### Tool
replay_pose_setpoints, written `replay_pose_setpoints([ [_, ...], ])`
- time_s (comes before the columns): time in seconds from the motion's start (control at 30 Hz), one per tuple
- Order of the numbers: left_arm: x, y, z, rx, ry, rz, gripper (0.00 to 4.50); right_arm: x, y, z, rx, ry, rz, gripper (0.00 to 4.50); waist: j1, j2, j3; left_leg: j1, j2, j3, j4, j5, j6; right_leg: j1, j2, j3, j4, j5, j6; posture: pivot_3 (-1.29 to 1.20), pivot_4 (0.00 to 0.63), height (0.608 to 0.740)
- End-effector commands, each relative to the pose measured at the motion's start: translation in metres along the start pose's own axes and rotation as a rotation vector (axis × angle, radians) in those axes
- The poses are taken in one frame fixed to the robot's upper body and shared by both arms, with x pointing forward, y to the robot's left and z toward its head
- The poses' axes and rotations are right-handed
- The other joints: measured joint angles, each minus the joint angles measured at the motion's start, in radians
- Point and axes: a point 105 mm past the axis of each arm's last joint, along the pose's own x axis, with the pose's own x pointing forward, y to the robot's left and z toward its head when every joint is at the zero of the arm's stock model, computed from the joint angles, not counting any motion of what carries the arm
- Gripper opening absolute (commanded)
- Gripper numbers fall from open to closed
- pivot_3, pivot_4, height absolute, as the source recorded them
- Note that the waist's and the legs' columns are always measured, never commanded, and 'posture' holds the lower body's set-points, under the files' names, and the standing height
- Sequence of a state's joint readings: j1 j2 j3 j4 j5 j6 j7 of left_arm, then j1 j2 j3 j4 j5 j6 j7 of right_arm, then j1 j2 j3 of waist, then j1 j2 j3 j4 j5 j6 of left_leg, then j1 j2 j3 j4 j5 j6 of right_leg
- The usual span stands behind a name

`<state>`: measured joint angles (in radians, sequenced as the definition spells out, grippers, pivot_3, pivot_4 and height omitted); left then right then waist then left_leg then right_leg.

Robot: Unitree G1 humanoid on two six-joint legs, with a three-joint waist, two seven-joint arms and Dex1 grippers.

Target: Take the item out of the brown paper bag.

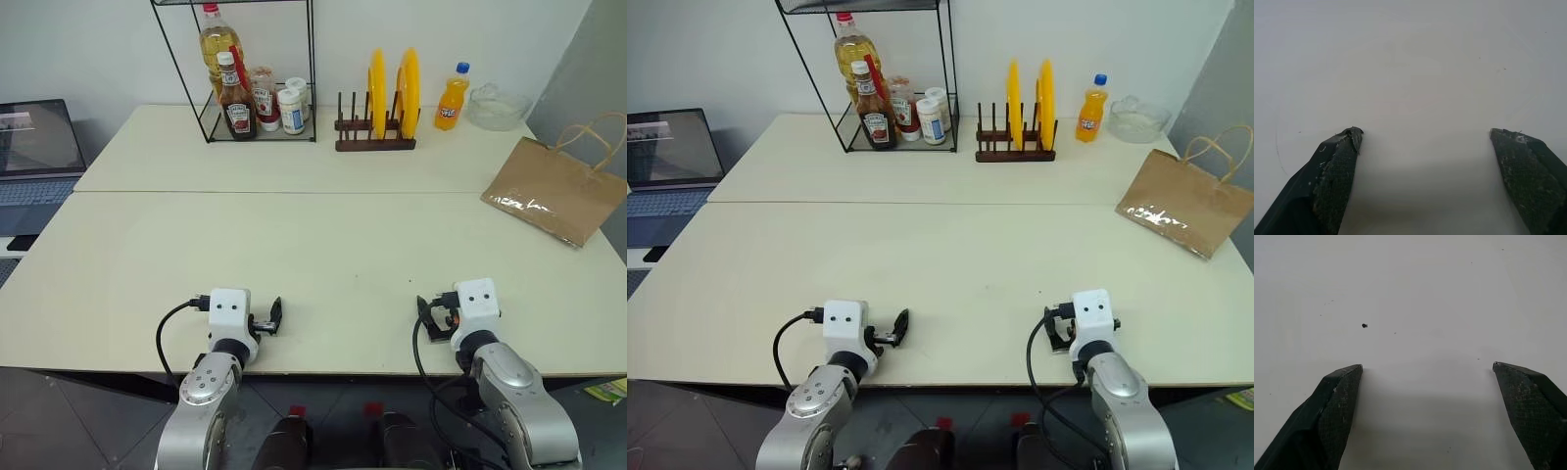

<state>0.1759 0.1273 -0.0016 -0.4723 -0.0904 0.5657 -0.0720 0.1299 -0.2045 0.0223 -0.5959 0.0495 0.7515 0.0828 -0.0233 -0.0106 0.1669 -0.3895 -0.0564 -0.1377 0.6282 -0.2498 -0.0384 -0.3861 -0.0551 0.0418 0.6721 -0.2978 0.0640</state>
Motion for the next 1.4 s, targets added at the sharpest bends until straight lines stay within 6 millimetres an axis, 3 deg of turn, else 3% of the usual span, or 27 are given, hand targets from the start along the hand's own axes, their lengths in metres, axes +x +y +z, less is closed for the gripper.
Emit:
replay_pose_setpoints([
  [0.03,-0.001,0.007,-0.002,0.024,0.018,0.051,4.45,-0.003,-0.002,0.016,-0.021,-0.071,-0.015,4.5,0.0,0.0,0.0,0.0,0.0,0.0,0.0,0.0,0.0,0.0,0.0,0.0,0.0,0.0,0.0,0.0,0.15,0.74],
  [0.4,-0.003,0.009,0.011,-0.041,-0.02,-0.007,4.45,-0.002,-0.002,0.015,-0.018,-0.072,-0.01,4.5,-0.001,0.0,0.0,0.0,0.0,0.0,0.0,0.0,0.0,0.0,0.0,0.0,0.0,0.0,0.0,0.0,0.15,0.74],
  [0.5,0.007,0.023,0.022,-0.019,-0.027,-0.072,4.45,0.0,-0.011,0.024,0.009,-0.105,-0.023,4.5,-0.001,-0.001,0.001,0.0,0.001,0.0,0.0,0.0,0.0,-0.001,0.0,0.0,0.0,0.0,0.0,0.0,0.15,0.74],
  [0.67,0.031,0.04,0.067,0.121,-0.072,-0.303,4.45,0.002,-0.035,0.047,-0.011,-0.149,-0.053,4.5,-0.003,-0.001,0.001,-0.001,0.0,-0.001,0.0,0.0,0.0,-0.001,0.002,-0.001,0.001,0.0,0.0,0.0,0.15,0.74],
  [0.8,0.048,0.031,0.114,0.268,-0.123,-0.47,4.45,0.006,-0.06,0.074,-0.086,-0.176,-0.081,4.5,-0.002,-0.001,0.002,-0.001,-0.001,0.0,0.0,0.001,-0.001,-0.001,0.001,-0.001,0.001,0.003,-0.005,0.0,0.15,0.74],
  [0.9,0.058,0.014,0.151,0.361,-0.179,-0.595,4.45,0.009,-0.089,0.093,-0.14,-0.17,-0.145,4.5,-0.002,-0.002,0.002,-0.002,-0.002,0.0,0.0,0.001,-0.002,-0.002,0.001,-0.001,0.001,0.003,-0.005,0.0,0.15,0.74],
  [1.07,0.059,-0.048,0.202,0.456,-0.289,-0.894,4.45,0.016,-0.144,0.126,-0.198,-0.132,-0.249,4.5,-0.003,-0.004,0.003,-0.005,-0.003,0.001,0.001,0.002,-0.004,-0.003,0.001,-0.002,0.001,0.004,-0.005,0.0,0.15,0.74],
  [1.27,0.043,-0.121,0.216,0.499,-0.353,-1.238,4.45,0.036,-0.208,0.161,-0.166,-0.085,-0.348,4.5,-0.012,-0.004,0.005,-0.007,-0.003,0.006,0.001,0.003,-0.004,-0.004,0.0,0.0,0.0,0.004,-0.005,0.0,0.15,0.74],
  [1.4,0.039,-0.144,0.222,0.514,-0.394,-1.317,4.45,0.053,-0.226,0.188,-0.148,-0.101,-0.382,4.5,-0.025,-0.004,0.01,-0.007,-0.003,0.008,0.001,0.003,-0.003,-0.006,0.0,0.002,0.001,0.004,-0.005,0.0,0.15,0.74],
])
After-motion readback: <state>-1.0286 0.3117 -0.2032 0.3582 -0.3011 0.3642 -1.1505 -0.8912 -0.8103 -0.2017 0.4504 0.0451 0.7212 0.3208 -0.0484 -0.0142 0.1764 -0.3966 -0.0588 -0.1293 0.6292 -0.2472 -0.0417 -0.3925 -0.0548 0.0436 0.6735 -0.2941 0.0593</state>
